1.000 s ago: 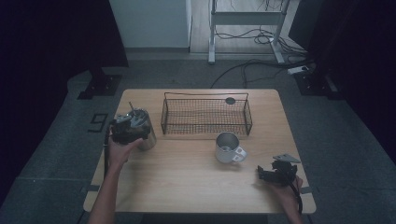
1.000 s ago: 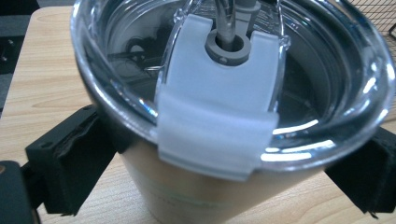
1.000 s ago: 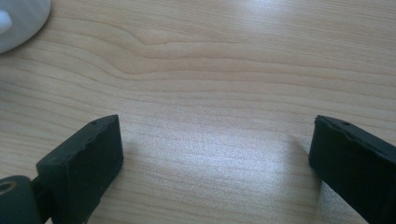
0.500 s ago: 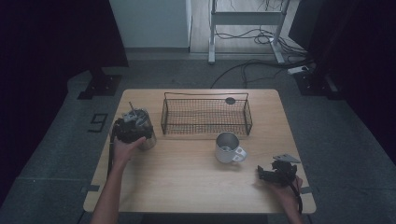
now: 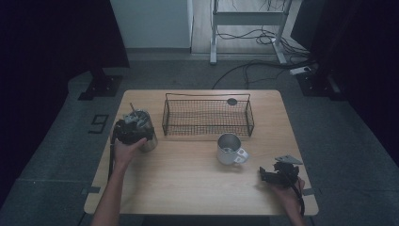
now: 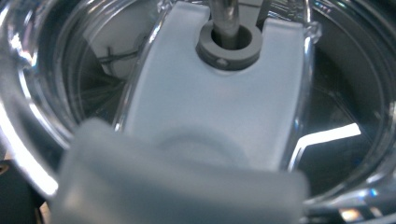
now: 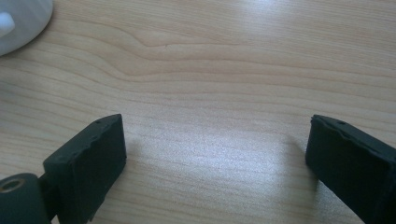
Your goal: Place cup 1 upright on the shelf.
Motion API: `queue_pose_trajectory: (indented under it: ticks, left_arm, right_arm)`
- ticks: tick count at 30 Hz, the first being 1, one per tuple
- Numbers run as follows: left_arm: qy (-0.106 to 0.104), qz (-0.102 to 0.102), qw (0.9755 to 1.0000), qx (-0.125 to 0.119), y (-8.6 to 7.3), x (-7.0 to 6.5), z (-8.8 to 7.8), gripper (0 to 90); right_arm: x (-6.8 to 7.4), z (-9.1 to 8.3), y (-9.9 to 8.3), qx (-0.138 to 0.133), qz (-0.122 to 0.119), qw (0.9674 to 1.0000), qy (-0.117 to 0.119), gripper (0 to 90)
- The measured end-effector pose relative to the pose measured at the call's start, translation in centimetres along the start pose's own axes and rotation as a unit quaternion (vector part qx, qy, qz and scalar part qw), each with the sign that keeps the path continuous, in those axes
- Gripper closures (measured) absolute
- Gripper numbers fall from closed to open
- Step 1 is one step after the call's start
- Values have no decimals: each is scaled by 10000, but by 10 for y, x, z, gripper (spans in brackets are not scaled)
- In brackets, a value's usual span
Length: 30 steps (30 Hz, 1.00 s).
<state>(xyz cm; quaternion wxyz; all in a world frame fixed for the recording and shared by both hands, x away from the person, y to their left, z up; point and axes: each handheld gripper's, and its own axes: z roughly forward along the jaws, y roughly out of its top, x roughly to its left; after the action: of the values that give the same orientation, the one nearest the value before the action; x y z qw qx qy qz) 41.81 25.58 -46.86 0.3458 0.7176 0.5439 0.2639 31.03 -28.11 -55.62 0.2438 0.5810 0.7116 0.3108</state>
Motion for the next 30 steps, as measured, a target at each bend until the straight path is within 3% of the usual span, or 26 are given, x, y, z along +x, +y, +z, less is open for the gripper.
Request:
queue_pose_trajectory:
  ticks: [2,5,7,15,24,30]
  left_arm:
    - [-17,-46,10000,-37,0,1,0,39]
    - [-169,-349,9991,-162,-1,4,-2,40]
    - [-200,-392,9988,-195,-1,4,-3,40]
    - [-135,-286,9992,-262,2,4,-18,40]
    - [-135,-171,9992,-331,9,-3,-24,40]
    - [-174,-127,9994,-284,5,-9,-24,40]
  right_arm:
    - [0,0,0,2,-5,10000,-7,53]
    - [0,0,0,-8,1,10000,-8,56]
    - [0,0,0,-9,3,10000,-10,58]
    - [0,0,0,-18,12,10000,-16,64]
    - [0,0,0,-21,13,10000,-17,65]
    - [0,0,0,-22,12,10000,-15,67]
